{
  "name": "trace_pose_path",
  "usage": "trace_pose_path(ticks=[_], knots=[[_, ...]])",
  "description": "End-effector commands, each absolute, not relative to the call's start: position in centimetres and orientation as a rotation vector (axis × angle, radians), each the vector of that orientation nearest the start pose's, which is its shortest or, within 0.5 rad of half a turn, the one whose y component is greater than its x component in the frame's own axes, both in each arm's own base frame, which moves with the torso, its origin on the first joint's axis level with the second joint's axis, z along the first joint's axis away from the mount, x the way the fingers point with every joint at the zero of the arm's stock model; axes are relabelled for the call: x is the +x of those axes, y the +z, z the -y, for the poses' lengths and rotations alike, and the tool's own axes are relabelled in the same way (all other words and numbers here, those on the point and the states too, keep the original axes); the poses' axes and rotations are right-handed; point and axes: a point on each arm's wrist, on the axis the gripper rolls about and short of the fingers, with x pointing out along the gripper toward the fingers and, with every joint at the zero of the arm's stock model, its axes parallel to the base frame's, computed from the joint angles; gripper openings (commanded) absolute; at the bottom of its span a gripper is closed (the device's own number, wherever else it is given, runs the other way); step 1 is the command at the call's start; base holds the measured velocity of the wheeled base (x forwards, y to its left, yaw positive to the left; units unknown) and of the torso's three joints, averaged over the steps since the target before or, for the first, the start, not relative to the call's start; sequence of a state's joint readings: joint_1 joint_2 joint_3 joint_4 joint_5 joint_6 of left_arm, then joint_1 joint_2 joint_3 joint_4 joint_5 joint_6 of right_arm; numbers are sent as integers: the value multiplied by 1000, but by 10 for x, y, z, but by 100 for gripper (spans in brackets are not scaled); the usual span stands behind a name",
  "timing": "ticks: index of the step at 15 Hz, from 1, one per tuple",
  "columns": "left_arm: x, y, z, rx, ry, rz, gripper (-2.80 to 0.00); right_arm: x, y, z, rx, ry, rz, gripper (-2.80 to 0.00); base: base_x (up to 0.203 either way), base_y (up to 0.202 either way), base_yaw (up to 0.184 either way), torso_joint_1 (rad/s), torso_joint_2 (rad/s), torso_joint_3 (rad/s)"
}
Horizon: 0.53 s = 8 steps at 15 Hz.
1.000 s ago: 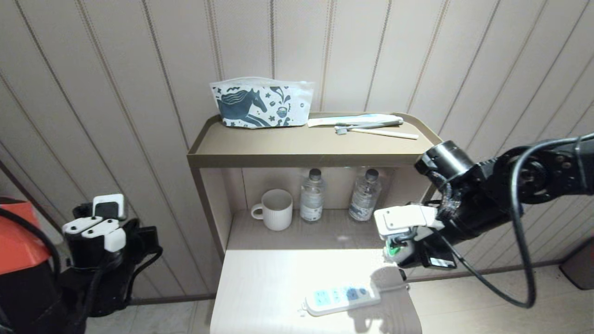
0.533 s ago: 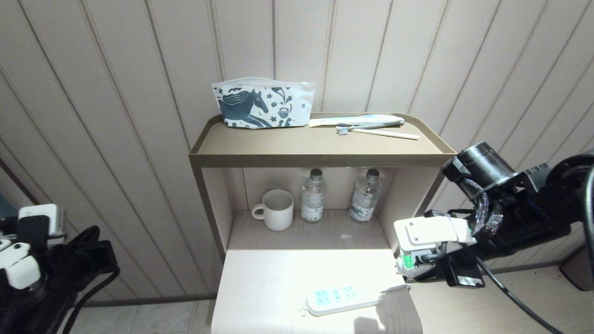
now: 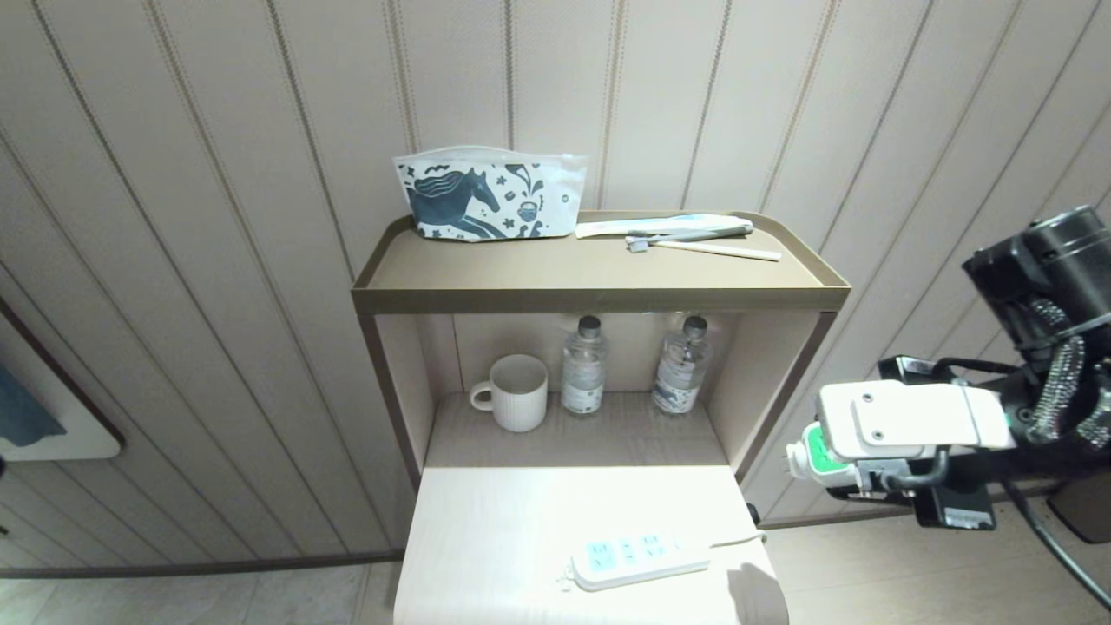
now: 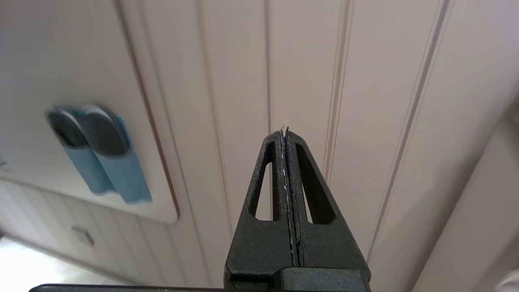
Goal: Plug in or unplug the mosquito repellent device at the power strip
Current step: Place the mosquito repellent liquid on the table
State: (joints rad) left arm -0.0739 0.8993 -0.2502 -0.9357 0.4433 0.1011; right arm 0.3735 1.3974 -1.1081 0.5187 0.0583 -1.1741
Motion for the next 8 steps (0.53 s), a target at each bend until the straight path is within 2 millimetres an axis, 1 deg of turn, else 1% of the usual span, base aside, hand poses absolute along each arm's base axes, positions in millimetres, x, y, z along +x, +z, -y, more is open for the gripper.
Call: trace_pose_path(ticks=[1, 2, 3, 4, 6, 7, 8], knots=[[16, 215, -8, 11, 347, 153, -280, 170, 272, -72, -1242, 738, -350, -280, 0, 0, 0, 0, 0, 0], [-2, 206, -9, -12, 325, 137, -280, 166, 287, -70, -1256, 651, -298, -280, 0, 0, 0, 0, 0, 0], [-13, 192, -9, -28, 305, 104, -280, 163, 297, -68, -1260, 596, -261, -280, 0, 0, 0, 0, 0, 0], [-15, 176, -9, -33, 297, 66, -280, 157, 312, -66, -1256, 545, -213, -280, 0, 0, 0, 0, 0, 0], [-7, 128, -8, -16, 295, -29, -280, 141, 341, -58, -1244, 439, -119, -280, 0, 0, 0, 0, 0, 0], [-7, 109, -8, -1, 293, -31, -280, 134, 353, -55, -1240, 383, -90, -280, 0, 0, 0, 0, 0, 0], [-11, 95, -7, 8, 268, -10, -280, 126, 362, -55, -1234, 338, -56, -280, 0, 0, 0, 0, 0, 0]])
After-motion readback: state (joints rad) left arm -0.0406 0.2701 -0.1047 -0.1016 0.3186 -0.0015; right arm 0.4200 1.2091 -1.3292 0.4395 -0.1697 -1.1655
